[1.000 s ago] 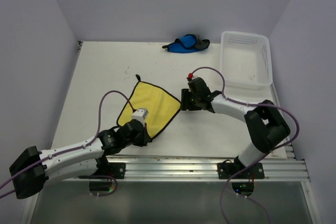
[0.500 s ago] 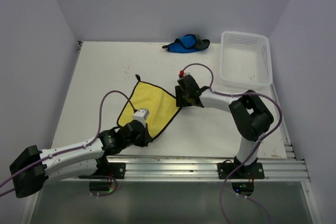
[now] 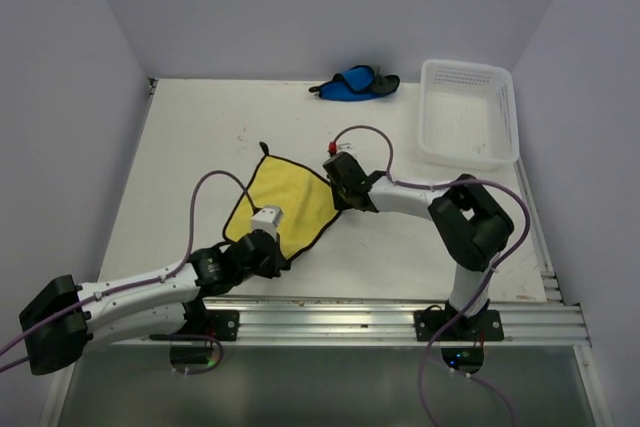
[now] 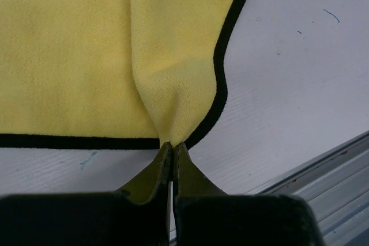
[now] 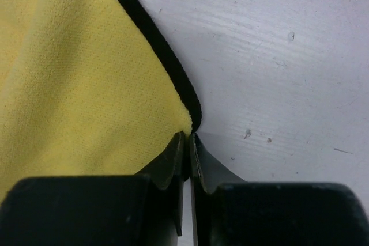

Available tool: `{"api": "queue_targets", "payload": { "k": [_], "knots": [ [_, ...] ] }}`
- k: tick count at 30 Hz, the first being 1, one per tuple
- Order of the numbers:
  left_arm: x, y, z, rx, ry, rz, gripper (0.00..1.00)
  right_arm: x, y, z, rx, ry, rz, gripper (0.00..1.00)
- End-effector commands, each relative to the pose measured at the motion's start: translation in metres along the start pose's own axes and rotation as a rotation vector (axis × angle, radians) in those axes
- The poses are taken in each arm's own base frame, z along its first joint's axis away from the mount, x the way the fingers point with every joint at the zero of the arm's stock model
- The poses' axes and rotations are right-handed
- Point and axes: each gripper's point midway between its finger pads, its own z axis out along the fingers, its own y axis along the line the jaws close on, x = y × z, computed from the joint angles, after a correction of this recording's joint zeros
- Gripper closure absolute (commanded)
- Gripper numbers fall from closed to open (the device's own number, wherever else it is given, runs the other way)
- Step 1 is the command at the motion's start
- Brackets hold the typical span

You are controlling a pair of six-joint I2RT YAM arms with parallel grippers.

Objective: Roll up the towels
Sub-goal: Flatten the towel

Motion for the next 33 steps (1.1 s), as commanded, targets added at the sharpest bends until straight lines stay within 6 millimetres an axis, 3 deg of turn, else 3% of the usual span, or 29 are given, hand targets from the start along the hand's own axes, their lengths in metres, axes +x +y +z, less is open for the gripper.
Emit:
{"api": "queue_targets", "payload": {
  "k": [1, 6, 12, 14, 20, 22, 27, 33],
  "knots": [
    [-0.027, 0.000, 0.000, -0.038, -0.107, 0.018, 1.00, 0.024, -0.011, -0.007, 0.027, 0.065, -0.003, 0.98],
    [-0.051, -0.001, -0.008, -0.072, -0.168, 0.049, 1.00, 0.019, -0.015, -0.036, 0.004, 0.035, 0.032, 1.00],
    [-0.075, -0.006, -0.023, -0.090, -0.222, 0.049, 1.00, 0.004, -0.026, -0.114, -0.088, -0.101, 0.159, 1.00],
    [-0.079, -0.005, -0.030, -0.096, -0.232, 0.049, 1.00, 0.005, -0.034, -0.141, -0.113, -0.134, 0.192, 1.00],
    [-0.101, -0.012, -0.053, -0.072, -0.283, 0.061, 1.00, 0.014, -0.051, -0.199, -0.168, -0.185, 0.310, 1.00],
    [-0.115, -0.018, -0.067, -0.054, -0.320, 0.051, 1.00, 0.010, -0.058, -0.220, -0.182, -0.230, 0.349, 1.00],
    [-0.155, -0.044, -0.107, 0.048, -0.405, 0.047, 1.00, 0.014, -0.071, -0.252, -0.189, -0.250, 0.460, 1.00],
    [-0.176, -0.082, -0.138, 0.239, -0.459, 0.110, 1.00, 0.004, -0.068, -0.288, -0.271, -0.274, 0.573, 1.00]
  ]
}}
